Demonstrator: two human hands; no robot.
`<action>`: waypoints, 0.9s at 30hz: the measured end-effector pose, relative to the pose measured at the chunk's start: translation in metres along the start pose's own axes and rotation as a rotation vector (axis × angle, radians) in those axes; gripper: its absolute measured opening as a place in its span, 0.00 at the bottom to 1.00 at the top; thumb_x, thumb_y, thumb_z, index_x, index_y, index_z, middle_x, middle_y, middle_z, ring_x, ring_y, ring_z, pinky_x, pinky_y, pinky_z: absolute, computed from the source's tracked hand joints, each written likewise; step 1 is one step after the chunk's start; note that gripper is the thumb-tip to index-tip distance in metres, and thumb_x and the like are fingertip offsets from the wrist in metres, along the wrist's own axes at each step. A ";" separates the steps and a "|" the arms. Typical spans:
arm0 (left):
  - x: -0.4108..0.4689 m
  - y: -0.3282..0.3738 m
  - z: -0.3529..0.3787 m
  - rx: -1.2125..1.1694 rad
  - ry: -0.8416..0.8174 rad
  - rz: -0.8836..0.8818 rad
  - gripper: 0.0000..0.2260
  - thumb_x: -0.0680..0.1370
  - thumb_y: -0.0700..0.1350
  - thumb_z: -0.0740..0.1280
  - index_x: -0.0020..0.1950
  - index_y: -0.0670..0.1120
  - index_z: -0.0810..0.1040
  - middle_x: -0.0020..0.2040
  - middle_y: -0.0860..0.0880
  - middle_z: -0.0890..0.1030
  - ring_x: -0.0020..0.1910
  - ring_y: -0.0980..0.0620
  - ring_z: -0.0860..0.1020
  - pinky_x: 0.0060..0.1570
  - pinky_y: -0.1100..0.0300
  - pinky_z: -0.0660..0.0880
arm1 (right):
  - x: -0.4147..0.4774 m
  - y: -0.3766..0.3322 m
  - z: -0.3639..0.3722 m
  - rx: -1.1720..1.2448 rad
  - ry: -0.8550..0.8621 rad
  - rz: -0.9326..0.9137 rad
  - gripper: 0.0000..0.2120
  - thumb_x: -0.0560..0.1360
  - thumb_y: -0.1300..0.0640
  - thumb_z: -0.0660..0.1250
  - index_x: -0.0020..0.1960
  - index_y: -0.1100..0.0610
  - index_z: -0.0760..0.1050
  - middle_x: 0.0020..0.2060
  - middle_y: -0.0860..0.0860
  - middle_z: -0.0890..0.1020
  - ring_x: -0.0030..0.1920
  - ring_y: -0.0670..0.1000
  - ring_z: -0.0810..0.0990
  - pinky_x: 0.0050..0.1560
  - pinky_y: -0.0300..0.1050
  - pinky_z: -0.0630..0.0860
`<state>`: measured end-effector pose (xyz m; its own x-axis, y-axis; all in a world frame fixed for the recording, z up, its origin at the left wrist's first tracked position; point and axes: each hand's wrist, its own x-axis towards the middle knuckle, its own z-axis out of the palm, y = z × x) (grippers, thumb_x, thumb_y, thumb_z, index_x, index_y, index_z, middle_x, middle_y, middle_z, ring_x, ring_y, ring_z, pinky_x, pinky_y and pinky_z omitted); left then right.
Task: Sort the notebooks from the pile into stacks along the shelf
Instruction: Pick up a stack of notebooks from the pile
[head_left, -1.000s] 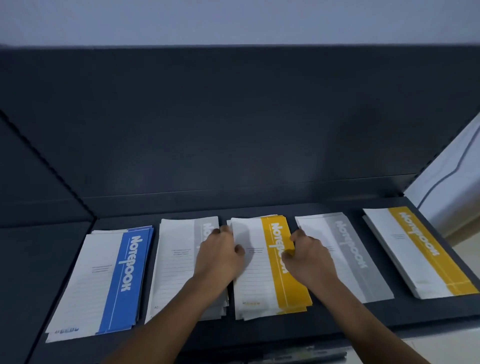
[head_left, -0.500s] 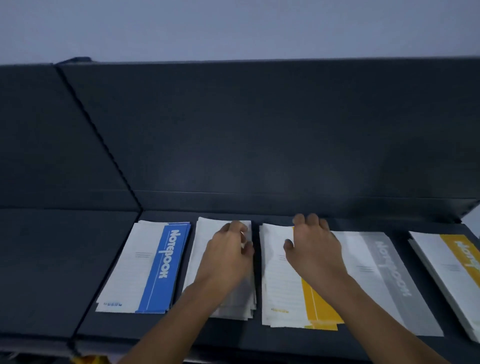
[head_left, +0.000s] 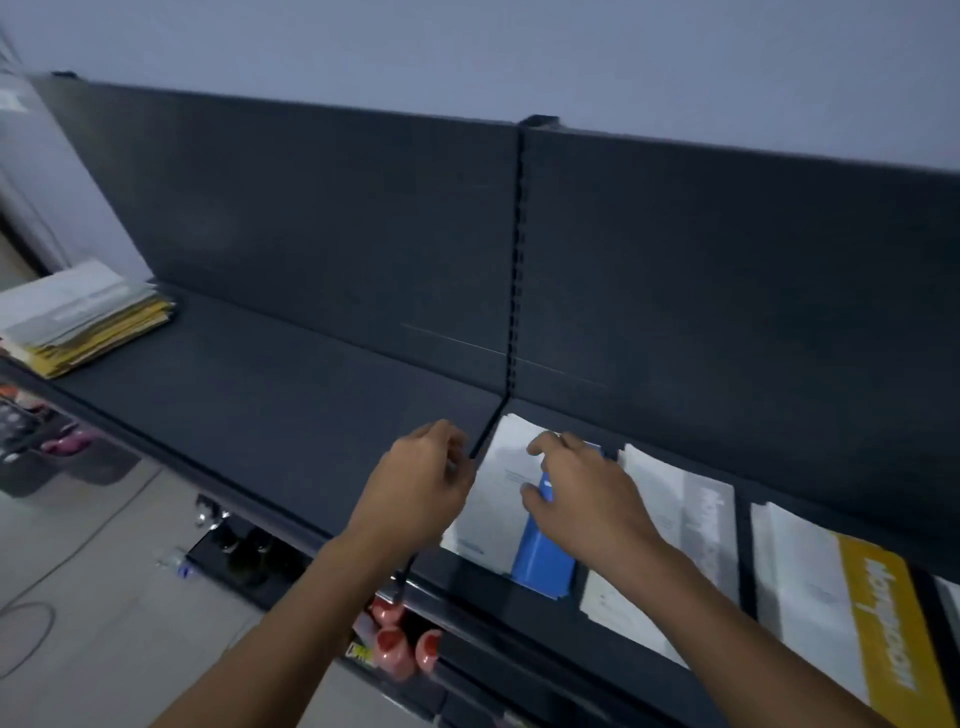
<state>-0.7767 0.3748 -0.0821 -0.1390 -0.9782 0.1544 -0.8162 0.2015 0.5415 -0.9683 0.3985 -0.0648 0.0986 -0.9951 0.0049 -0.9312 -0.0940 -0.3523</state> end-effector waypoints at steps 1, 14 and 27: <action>0.001 -0.017 -0.014 0.004 0.003 -0.007 0.07 0.78 0.47 0.66 0.55 0.49 0.77 0.49 0.53 0.80 0.43 0.55 0.79 0.46 0.54 0.79 | 0.006 -0.019 0.006 0.010 -0.015 -0.018 0.18 0.80 0.48 0.63 0.68 0.49 0.69 0.63 0.47 0.76 0.61 0.53 0.78 0.55 0.50 0.77; -0.012 -0.206 -0.163 0.062 0.012 -0.059 0.12 0.79 0.49 0.65 0.61 0.49 0.76 0.50 0.54 0.78 0.48 0.54 0.78 0.51 0.54 0.78 | 0.078 -0.233 0.072 0.058 -0.040 -0.182 0.17 0.79 0.45 0.65 0.66 0.47 0.71 0.58 0.44 0.78 0.50 0.49 0.80 0.50 0.48 0.78; 0.006 -0.337 -0.244 0.068 0.136 -0.198 0.10 0.79 0.49 0.66 0.59 0.50 0.77 0.47 0.56 0.79 0.45 0.57 0.78 0.47 0.59 0.78 | 0.174 -0.376 0.121 0.063 -0.104 -0.305 0.16 0.77 0.46 0.67 0.63 0.47 0.72 0.56 0.44 0.78 0.50 0.53 0.81 0.54 0.51 0.78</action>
<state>-0.3653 0.3133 -0.0617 0.1003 -0.9816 0.1628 -0.8565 -0.0020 0.5162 -0.5584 0.2647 -0.0444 0.4079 -0.9127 0.0242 -0.8299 -0.3817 -0.4069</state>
